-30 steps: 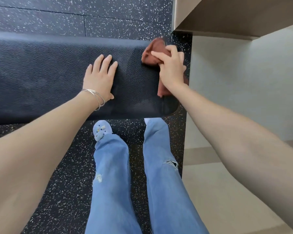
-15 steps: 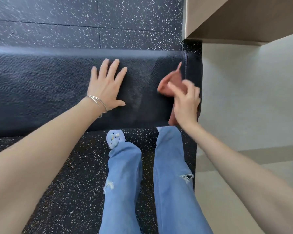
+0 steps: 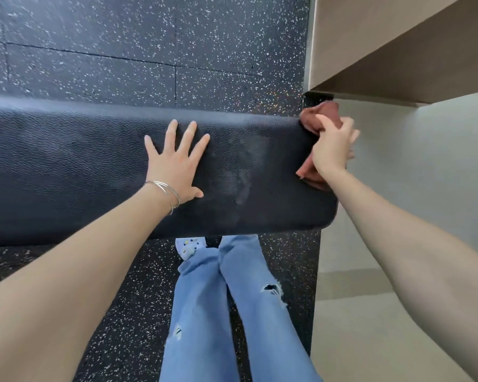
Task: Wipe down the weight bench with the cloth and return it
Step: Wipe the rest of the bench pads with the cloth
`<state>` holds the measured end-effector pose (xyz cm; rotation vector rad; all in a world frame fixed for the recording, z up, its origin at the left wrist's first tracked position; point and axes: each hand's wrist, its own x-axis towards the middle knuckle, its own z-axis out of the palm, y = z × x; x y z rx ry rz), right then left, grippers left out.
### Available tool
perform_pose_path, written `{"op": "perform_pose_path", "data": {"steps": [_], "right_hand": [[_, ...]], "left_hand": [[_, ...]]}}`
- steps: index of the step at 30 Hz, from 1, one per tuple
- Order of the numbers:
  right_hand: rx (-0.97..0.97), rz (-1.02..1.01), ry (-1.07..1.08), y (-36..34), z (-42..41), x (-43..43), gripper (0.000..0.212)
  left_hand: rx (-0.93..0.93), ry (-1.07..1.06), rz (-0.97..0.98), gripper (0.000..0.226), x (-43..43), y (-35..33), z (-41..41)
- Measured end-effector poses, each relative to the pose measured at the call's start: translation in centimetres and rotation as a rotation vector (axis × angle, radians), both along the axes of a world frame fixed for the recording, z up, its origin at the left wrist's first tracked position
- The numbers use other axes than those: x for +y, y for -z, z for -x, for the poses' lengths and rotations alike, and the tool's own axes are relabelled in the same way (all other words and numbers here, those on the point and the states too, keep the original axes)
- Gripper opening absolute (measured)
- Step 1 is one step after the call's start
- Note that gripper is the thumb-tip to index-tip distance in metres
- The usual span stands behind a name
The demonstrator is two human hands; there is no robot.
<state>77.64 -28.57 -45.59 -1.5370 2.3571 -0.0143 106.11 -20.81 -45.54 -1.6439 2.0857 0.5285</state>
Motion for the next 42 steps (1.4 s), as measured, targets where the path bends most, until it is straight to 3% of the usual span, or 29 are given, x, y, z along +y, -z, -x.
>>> {"op": "perform_pose_path", "data": {"steps": [2, 4, 10, 13, 19, 24, 27, 30, 36, 42], "right_hand": [[0.050, -0.007, 0.122, -0.2, -0.7, 0.0, 0.061], [0.053, -0.003, 0.086, -0.1, -3.9, 0.2, 0.059], [-0.084, -0.037, -0.330, -0.1, -13.8, 1.5, 0.058], [-0.104, -0.069, -0.464, -0.4, -11.9, 0.3, 0.062], [-0.020, -0.121, -0.132, -1.1, -0.8, -2.3, 0.063], [-0.095, -0.157, -0.225, -0.8, -7.0, -2.6, 0.041], [-0.171, -0.215, -0.408, -0.3, -11.7, -2.4, 0.051], [-0.169, -0.167, -0.454, -0.5, -9.4, -2.0, 0.062], [-0.041, -0.003, -0.178, -0.3, -0.6, 0.5, 0.052], [0.048, -0.060, -0.041, 0.5, -10.1, 1.4, 0.058]], "left_hand": [[-0.010, -0.002, 0.002, 0.122, 0.1, 0.2, 0.1], [-0.020, -0.009, 0.000, 0.122, 0.1, 0.2, 0.0], [-0.053, -0.012, -0.047, 0.120, -0.1, -0.5, 0.5], [-0.079, -0.007, -0.063, 0.120, -0.2, -0.9, 0.8], [-0.132, 0.017, -0.049, 0.120, 0.0, -0.5, 0.8], [-0.147, 0.020, -0.034, 0.121, 0.0, -0.3, 0.9], [-0.152, 0.004, -0.043, 0.120, -0.1, -0.4, 1.0], [-0.138, 0.001, -0.053, 0.121, -0.1, -0.7, 1.1], [-0.112, -0.012, -0.034, 0.122, 0.0, -0.6, 0.9], [-0.018, -0.036, -0.044, 0.120, -0.1, -1.4, 0.6]]}}
